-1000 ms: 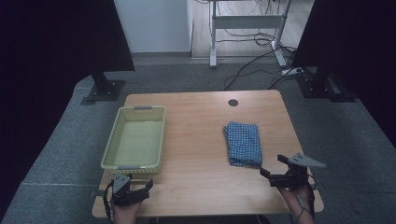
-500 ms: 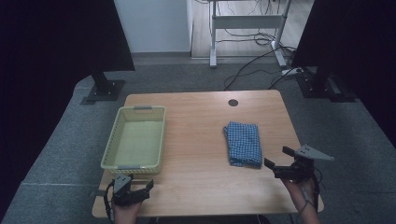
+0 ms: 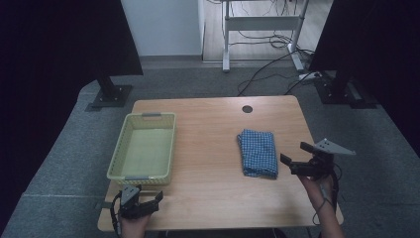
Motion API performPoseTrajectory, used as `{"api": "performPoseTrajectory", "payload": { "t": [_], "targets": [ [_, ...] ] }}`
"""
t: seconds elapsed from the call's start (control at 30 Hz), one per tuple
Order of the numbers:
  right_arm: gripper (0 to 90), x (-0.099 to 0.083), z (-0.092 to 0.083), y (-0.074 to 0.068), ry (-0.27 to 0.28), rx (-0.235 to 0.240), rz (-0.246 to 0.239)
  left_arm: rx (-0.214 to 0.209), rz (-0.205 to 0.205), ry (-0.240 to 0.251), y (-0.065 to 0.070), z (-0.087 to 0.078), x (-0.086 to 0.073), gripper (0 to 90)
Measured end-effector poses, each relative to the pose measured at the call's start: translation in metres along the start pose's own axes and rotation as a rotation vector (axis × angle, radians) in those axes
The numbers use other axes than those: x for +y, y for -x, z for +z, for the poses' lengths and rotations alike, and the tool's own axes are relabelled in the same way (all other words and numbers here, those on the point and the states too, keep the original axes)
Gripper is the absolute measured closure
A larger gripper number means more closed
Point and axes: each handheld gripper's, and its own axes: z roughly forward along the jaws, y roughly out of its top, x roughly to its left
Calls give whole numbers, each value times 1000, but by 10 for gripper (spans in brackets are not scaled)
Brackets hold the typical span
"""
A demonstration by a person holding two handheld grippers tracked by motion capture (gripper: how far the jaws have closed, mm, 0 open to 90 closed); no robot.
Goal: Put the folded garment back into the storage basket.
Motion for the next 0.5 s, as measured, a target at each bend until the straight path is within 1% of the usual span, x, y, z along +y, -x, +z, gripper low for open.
{"api": "performPoseTrajectory", "payload": {
  "t": [0.07, 0.13, 0.2, 0.23, 0.33, 0.43, 0.47, 0.5],
  "targets": [
    [2, 5, 3, 3, -2, -5, 3, 7, 0, 0, 0, 0, 0, 61],
    [5, 13, 9, 7, -4, -9, 12, 14, 18, -6, 2, 0, 0, 61],
    [8, 17, 14, 11, -11, -9, 20, 11, 22, -10, 2, 1, 0, 61],
    [8, 17, 14, 11, -11, -9, 20, 17, 26, -12, 3, 1, 0, 61],
    [8, 22, 26, 17, -28, -13, 25, 11, 11, -7, 1, 0, 0, 61],
    [9, 24, 31, 20, -37, -20, 31, 15, 9, -8, 1, 0, 0, 61],
    [12, 24, 34, 21, -41, -20, 34, 9, 10, -8, 1, 1, 0, 61],
    [12, 25, 40, 24, -49, -20, 48, 14, 13, -10, 2, 1, 0, 61]
  ]
}}
